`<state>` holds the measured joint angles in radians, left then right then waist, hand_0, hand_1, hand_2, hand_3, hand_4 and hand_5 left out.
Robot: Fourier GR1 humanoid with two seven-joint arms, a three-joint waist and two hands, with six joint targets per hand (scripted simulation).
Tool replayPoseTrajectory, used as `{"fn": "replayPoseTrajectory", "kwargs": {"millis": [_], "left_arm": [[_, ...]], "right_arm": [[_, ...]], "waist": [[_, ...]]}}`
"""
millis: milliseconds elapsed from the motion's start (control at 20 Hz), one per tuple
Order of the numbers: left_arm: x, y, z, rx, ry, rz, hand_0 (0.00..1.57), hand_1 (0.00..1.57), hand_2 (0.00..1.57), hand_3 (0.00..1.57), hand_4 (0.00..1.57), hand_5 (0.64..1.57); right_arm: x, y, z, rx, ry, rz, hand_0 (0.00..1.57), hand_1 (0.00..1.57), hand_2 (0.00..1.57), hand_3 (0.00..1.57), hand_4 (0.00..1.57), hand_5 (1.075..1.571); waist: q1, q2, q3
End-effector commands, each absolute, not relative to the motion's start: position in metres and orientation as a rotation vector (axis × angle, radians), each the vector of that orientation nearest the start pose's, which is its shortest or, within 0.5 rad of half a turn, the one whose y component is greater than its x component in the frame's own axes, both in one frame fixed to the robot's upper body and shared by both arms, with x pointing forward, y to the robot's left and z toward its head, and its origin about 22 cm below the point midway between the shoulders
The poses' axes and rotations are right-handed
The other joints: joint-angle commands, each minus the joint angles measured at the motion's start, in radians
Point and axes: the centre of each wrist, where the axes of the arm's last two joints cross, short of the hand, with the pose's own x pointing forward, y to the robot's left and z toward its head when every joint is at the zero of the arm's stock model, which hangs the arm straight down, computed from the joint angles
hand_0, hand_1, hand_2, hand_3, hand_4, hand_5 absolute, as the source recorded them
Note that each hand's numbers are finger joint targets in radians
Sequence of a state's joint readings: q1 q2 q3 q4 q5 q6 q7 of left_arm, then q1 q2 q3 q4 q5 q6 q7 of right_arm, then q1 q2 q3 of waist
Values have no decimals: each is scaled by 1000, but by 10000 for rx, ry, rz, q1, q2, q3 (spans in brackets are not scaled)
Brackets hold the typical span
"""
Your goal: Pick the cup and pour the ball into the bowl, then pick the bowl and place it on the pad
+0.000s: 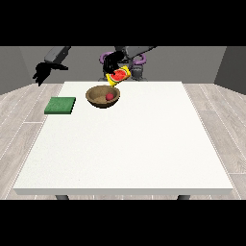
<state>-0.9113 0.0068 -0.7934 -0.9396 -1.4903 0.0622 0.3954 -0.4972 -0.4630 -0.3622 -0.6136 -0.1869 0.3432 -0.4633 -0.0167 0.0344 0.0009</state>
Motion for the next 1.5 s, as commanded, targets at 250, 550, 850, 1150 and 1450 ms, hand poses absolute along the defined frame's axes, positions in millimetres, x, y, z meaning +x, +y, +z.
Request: {"fn": "replayPoseTrajectory", "kwargs": {"millis": [250, 550, 850, 1150, 1450], "left_arm": [[334, -21, 110, -17189, 17587, 20795, 1534, 1534, 1571, 1571, 1207, 1457], [338, 5, 86, -17835, 20932, 20917, 1349, 1349, 1571, 1571, 1194, 1456], [368, 89, 121, -18850, 27686, 16837, 401, 401, 1571, 1571, 1001, 1570], [371, 135, 101, -15860, 34874, 14108, 1294, 1294, 1571, 1528, 996, 1564], [376, 151, 96, -10554, 39526, 8671, 782, 782, 704, 94, 861, 1531]], "right_arm": [[317, -425, -15, -1101, -17004, -1299, 0, 0, 0, 144, 0, 1520], [326, -391, -27, 245, -16209, -1032, 0, 0, 0, 0, 462, 1557], [304, -409, -42, -404, -15781, -1974, 0, 0, 0, 0, 474, 1558], [314, -397, -35, -273, -16454, -2016, 0, 0, 0, 0, 236, 1561], [339, -369, -18, 543, -16884, -1845, 0, 0, 0, 0, 385, 1569]], "waist": [[602, -7, -2], [401, 116, -23], [1685, -54, -55], [1535, 950, -79], [1214, 2000, -65]]}}
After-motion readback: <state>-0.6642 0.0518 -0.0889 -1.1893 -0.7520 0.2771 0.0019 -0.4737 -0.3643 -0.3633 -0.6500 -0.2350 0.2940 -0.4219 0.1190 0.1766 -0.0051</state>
